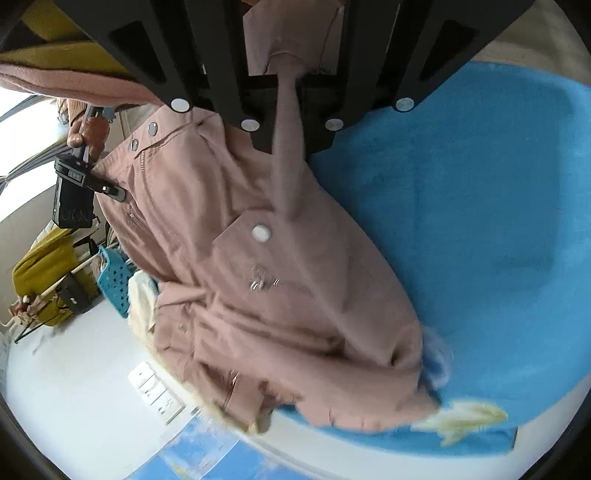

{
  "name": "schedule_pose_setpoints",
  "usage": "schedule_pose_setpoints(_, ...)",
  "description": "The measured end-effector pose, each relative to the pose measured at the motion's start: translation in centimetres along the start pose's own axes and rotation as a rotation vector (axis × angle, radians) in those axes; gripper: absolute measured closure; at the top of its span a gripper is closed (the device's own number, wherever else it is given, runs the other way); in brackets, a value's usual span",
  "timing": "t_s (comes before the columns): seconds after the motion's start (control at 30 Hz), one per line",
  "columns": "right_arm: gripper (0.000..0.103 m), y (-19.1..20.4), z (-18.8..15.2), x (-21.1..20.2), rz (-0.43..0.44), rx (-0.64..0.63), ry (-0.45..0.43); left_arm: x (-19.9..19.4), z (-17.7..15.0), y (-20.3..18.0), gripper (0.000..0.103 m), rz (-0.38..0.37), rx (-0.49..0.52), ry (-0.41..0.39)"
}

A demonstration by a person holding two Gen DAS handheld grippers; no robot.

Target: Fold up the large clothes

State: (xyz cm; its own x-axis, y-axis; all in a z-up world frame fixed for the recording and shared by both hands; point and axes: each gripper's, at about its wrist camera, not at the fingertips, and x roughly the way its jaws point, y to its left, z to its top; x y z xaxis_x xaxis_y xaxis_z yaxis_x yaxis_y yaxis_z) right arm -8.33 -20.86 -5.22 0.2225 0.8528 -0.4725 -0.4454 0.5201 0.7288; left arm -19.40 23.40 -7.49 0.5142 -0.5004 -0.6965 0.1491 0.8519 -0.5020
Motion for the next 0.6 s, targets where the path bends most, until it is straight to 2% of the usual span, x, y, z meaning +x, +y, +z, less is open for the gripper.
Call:
schedule_pose_setpoints(0.1, 0.096, 2.9, 0.1, -1.5, 0.033, -0.064, -0.037, -3.9, 0.4, -0.5, 0.101, -0.029, 0.022, -0.101)
schedule_pose_setpoints(0.17, 0.096, 5.5, 0.2, -2.8, 0.092, -0.118, -0.069, -6.4, 0.5, -0.8, 0.101, -0.022, 0.034, -0.153)
schedule_pose_setpoints(0.27, 0.096, 8.2, 0.0, -3.9, 0.099, -0.209, -0.077, -8.5, 0.6, -0.8, 0.101, -0.017, 0.045, -0.184)
schedule_pose_setpoints(0.33, 0.096, 7.5, -0.3, -3.2, 0.097, -0.176, -0.037, -7.6, 0.4, 0.3, 0.100, -0.022, 0.029, -0.145)
schedule_pose_setpoints(0.47, 0.095, 3.8, -1.2, -0.9, 0.034, -0.064, 0.055, -2.9, 0.0, 2.9, 0.096, 0.016, -0.043, -0.020)
schedule_pose_setpoints(0.5, 0.094, 3.1, -1.5, -0.4, 0.028, -0.041, 0.067, -2.2, -0.2, 3.6, 0.092, 0.025, -0.056, 0.000)
schedule_pose_setpoints(0.53, 0.088, 2.7, -1.7, -0.1, 0.026, -0.024, 0.073, -1.5, -0.3, 3.9, 0.080, 0.034, -0.063, 0.012)
schedule_pose_setpoints(0.57, 0.085, 2.1, -2.0, 0.2, 0.017, -0.008, 0.086, -1.1, -0.5, 4.5, 0.074, 0.047, -0.071, 0.028)
schedule_pose_setpoints(0.6, 0.082, 1.8, -2.2, 0.4, -0.001, -0.003, 0.092, -1.3, -0.6, 4.8, 0.072, 0.023, -0.074, 0.018)
